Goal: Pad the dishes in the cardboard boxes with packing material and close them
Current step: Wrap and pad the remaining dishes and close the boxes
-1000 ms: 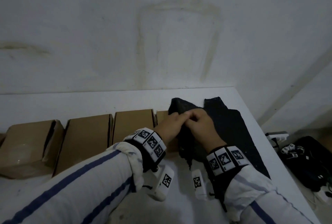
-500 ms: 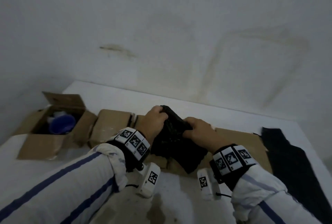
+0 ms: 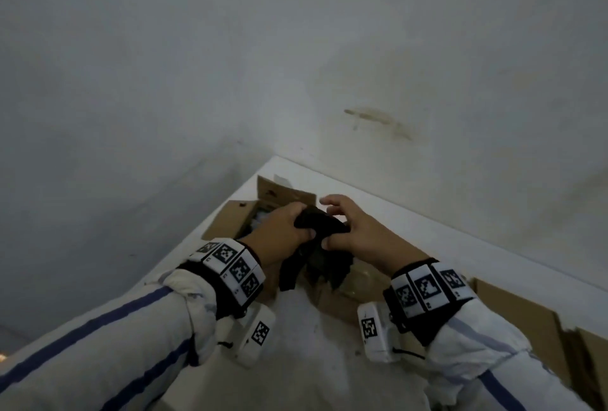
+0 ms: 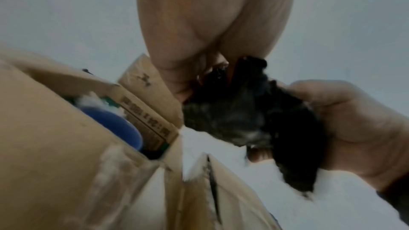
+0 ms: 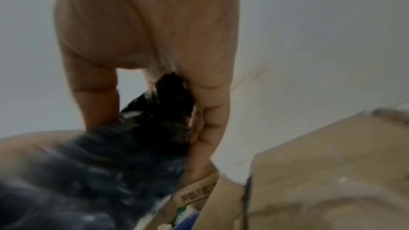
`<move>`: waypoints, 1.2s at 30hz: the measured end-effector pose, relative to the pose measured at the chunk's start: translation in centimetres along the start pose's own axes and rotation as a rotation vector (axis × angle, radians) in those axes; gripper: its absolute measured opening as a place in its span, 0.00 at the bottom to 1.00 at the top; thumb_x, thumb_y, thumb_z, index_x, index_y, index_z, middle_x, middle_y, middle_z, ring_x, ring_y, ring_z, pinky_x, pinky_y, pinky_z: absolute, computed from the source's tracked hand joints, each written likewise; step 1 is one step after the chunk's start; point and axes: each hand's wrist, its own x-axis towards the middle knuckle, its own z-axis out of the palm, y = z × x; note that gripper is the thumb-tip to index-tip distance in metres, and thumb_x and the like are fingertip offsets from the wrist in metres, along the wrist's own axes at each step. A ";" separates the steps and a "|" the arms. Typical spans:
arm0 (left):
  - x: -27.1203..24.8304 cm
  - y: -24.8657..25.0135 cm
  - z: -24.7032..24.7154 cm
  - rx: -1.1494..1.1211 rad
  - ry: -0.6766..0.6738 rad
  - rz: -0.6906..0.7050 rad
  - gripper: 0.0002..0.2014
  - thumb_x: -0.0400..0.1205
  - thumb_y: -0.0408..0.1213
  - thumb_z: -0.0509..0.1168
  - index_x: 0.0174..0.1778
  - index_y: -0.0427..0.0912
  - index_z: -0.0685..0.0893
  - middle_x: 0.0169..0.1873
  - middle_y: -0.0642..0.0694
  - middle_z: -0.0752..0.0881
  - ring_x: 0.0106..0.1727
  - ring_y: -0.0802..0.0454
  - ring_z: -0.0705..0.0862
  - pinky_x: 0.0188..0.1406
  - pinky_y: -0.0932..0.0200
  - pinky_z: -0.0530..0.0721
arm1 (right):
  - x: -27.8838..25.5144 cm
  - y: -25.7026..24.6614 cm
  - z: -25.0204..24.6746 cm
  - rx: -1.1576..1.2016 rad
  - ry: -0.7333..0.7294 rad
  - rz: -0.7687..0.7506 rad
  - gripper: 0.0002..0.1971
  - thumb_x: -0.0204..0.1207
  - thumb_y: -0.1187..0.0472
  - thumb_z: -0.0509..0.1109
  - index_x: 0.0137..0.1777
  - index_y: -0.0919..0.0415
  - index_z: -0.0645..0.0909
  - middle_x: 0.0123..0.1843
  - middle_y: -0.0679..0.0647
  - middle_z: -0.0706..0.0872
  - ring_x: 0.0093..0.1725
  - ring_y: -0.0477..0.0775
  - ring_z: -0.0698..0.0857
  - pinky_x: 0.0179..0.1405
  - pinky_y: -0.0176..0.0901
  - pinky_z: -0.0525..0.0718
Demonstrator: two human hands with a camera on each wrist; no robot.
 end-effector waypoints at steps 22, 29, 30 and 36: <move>5.2 -11.4 -6.0 0.413 -0.127 -0.168 0.33 0.76 0.31 0.68 0.77 0.43 0.63 0.66 0.39 0.79 0.62 0.41 0.81 0.58 0.52 0.82 | 12.4 0.6 8.0 -1.236 -0.136 0.178 0.13 0.82 0.61 0.60 0.61 0.64 0.82 0.67 0.61 0.76 0.61 0.61 0.81 0.56 0.51 0.82; 5.2 -11.4 -6.2 0.462 -0.159 -0.147 0.33 0.77 0.29 0.66 0.77 0.40 0.61 0.61 0.37 0.81 0.56 0.41 0.83 0.52 0.51 0.84 | 13.0 -3.1 4.1 -0.994 -0.412 0.272 0.18 0.75 0.63 0.66 0.66 0.59 0.75 0.58 0.55 0.81 0.55 0.54 0.80 0.48 0.43 0.81; 5.3 -11.4 -6.2 0.468 -0.164 -0.142 0.32 0.77 0.29 0.65 0.76 0.39 0.61 0.59 0.37 0.81 0.55 0.41 0.83 0.51 0.50 0.84 | 12.9 -3.6 3.7 -0.977 -0.430 0.286 0.19 0.74 0.63 0.67 0.66 0.57 0.74 0.59 0.55 0.80 0.55 0.53 0.78 0.48 0.42 0.78; 5.4 -10.9 -6.5 0.507 -0.201 -0.144 0.31 0.78 0.30 0.64 0.76 0.37 0.60 0.55 0.36 0.83 0.52 0.41 0.84 0.49 0.49 0.85 | 13.5 -3.1 4.6 -1.235 -0.696 0.304 0.17 0.78 0.61 0.62 0.65 0.59 0.81 0.60 0.55 0.85 0.59 0.56 0.81 0.55 0.44 0.79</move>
